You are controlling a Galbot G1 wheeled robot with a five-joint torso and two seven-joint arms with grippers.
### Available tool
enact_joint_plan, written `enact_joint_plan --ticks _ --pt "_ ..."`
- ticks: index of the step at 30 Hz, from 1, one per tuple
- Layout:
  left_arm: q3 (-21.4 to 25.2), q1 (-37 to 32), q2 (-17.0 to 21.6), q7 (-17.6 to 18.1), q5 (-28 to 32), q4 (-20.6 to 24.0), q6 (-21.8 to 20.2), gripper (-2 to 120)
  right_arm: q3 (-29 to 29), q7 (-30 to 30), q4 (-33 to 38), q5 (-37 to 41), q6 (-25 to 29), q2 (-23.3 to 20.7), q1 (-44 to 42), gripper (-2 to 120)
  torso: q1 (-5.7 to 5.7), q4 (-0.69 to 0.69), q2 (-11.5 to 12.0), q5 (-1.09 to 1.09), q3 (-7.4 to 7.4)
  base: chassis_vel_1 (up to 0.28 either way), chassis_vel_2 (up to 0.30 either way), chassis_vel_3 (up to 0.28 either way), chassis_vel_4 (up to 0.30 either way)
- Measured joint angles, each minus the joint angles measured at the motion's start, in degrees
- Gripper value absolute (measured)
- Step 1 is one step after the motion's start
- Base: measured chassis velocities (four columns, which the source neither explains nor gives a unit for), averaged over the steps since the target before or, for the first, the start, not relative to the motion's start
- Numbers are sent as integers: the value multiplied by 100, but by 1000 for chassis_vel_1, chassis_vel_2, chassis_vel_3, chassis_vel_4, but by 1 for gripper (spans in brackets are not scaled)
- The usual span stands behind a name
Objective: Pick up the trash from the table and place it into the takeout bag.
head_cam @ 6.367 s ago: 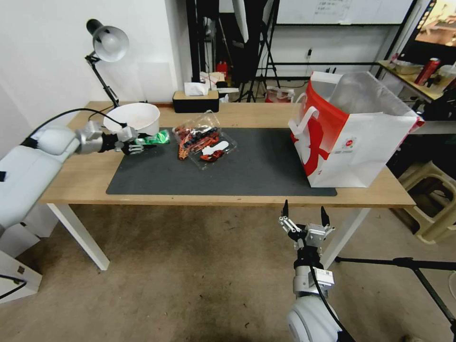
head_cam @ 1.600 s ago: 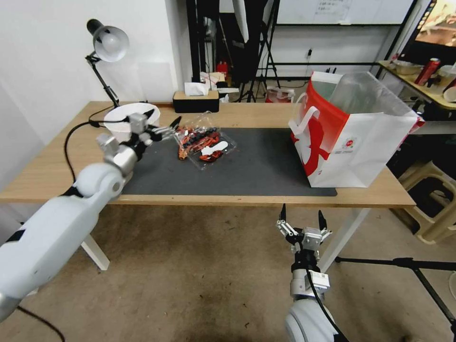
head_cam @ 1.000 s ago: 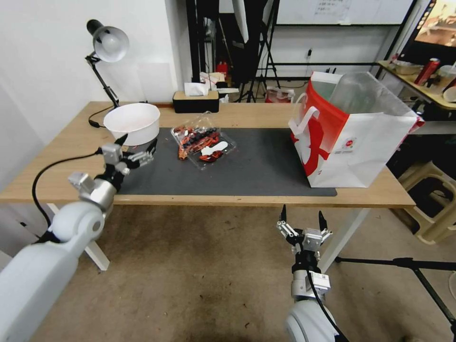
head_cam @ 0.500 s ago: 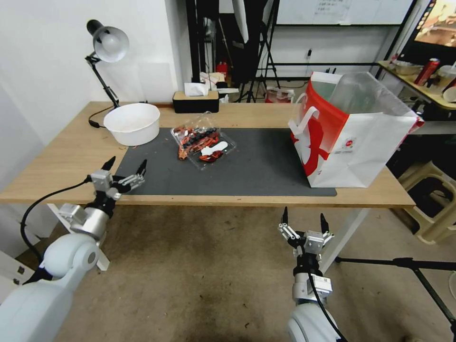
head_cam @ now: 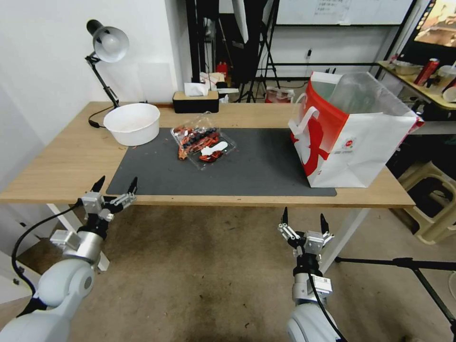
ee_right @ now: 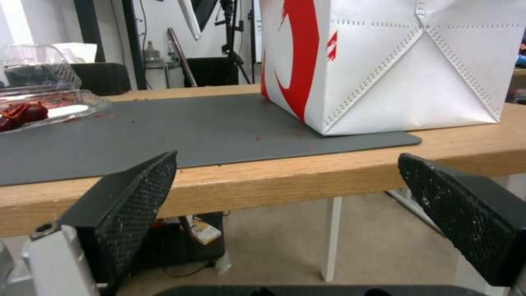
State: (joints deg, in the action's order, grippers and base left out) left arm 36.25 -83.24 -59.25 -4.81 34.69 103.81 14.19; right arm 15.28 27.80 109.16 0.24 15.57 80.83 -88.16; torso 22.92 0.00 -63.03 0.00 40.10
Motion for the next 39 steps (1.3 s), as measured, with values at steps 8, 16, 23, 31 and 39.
enact_joint_plan --ticks 8,16,23,31,39 --pt "46 -321 -194 -114 -139 -124 294 100 6 0 -15 0 4 2 -1 100 0 0 1 -1 0 0 0 0 0" --pt "124 -479 -251 -199 -174 -179 468 100 3 -5 -16 0 5 -5 1 100 0 0 1 0 0 0 0 0 0" --pt "182 -492 -226 -206 -231 -150 507 100 -16 -57 -6 2 7 -1 -2 100 0 0 1 0 0 0 0 0 0" --pt "183 -491 -220 -202 -237 -141 507 100 -18 -61 -2 4 8 -1 -4 100 0 0 1 0 1 0 0 0 0" --pt "182 -487 -217 -199 -237 -138 506 100 -18 -62 1 8 8 -1 -4 100 0 0 1 0 1 0 0 0 0"
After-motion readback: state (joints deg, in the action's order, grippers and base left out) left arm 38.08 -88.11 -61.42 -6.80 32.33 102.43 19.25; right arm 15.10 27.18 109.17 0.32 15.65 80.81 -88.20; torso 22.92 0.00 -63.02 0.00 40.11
